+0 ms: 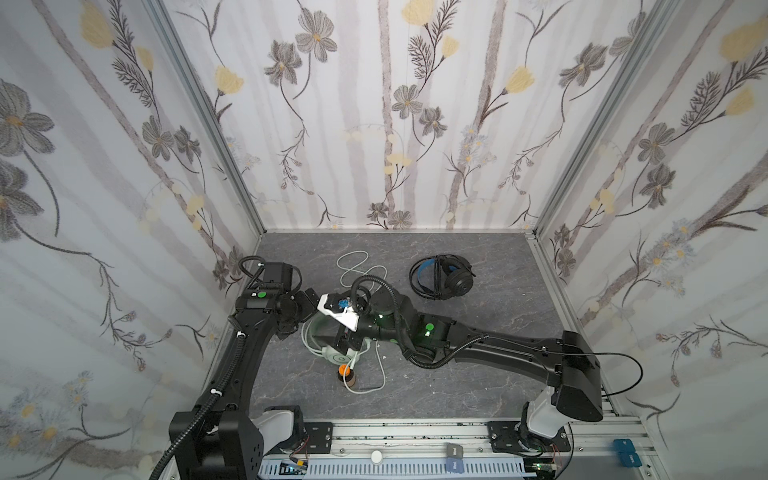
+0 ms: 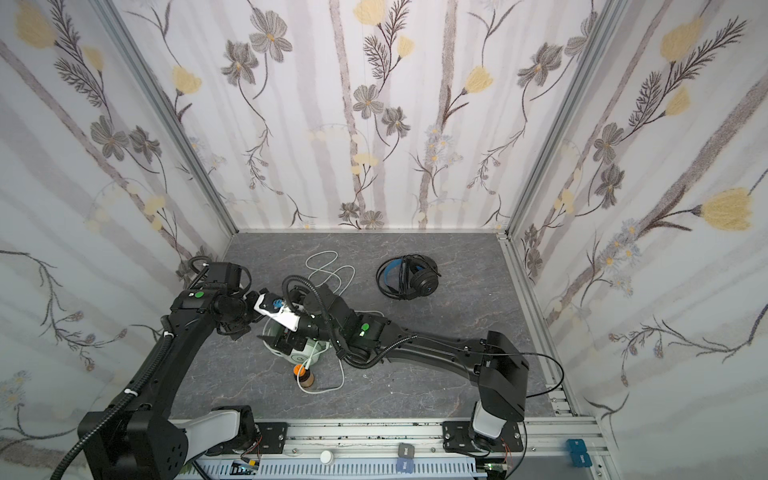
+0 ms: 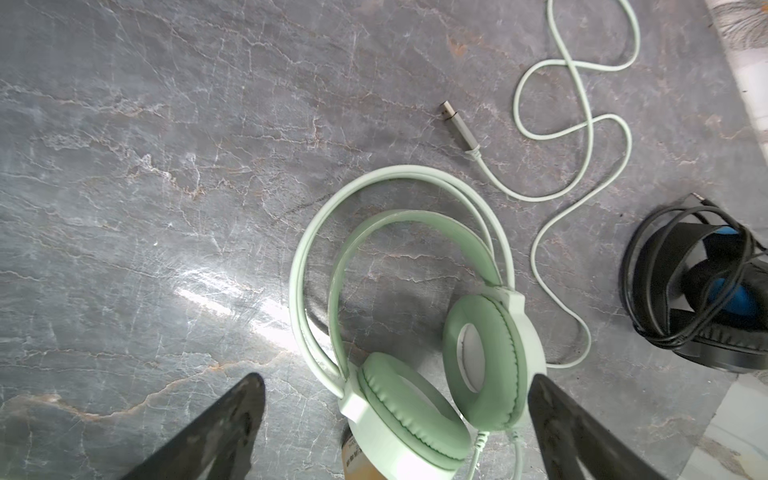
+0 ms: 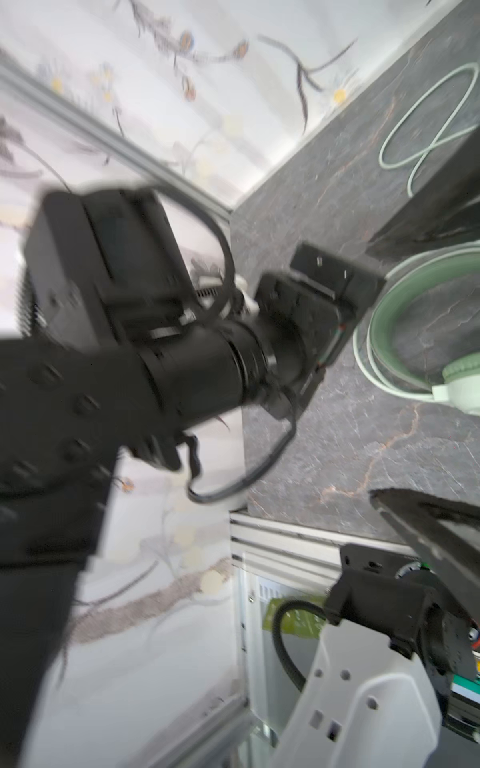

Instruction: Wrap the headphones

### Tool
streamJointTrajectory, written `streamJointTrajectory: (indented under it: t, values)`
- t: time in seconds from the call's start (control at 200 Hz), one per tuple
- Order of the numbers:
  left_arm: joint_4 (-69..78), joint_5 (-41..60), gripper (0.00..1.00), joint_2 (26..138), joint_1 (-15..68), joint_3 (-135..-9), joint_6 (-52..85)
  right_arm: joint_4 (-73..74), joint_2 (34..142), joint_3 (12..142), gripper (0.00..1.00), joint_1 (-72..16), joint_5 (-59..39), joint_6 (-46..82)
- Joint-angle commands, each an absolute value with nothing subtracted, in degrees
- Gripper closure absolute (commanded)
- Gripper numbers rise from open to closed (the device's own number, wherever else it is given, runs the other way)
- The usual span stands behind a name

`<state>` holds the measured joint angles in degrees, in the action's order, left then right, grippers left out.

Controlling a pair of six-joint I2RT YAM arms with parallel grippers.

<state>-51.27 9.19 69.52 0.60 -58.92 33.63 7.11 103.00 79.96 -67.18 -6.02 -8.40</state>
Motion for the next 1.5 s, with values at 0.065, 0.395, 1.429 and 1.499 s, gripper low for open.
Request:
streamJointTrajectory:
  t: [0.065, 0.395, 1.429, 1.499]
  values:
    - [-48.98, 5.67, 0.00, 71.98, -0.06, -56.23, 30.99, -3.66, 96.20, 80.01, 0.11, -59.92, -2.31, -4.36]
    - [-41.82, 9.92, 0.04, 86.13, -0.13, -54.52, 31.21, -12.07, 81.16, 71.70, 0.08, -50.63, 1.05, -8.42]
    - [-57.93, -1.22, 0.17, 110.91, 5.20, -74.53, 14.96, -11.51, 75.85, 68.09, 0.07, -40.71, -0.31, -11.91]
    - [-57.90, -1.76, 0.23, 112.18, 5.10, -74.14, 15.50, -11.45, 76.07, 67.98, 0.07, -40.70, -0.29, -11.48]
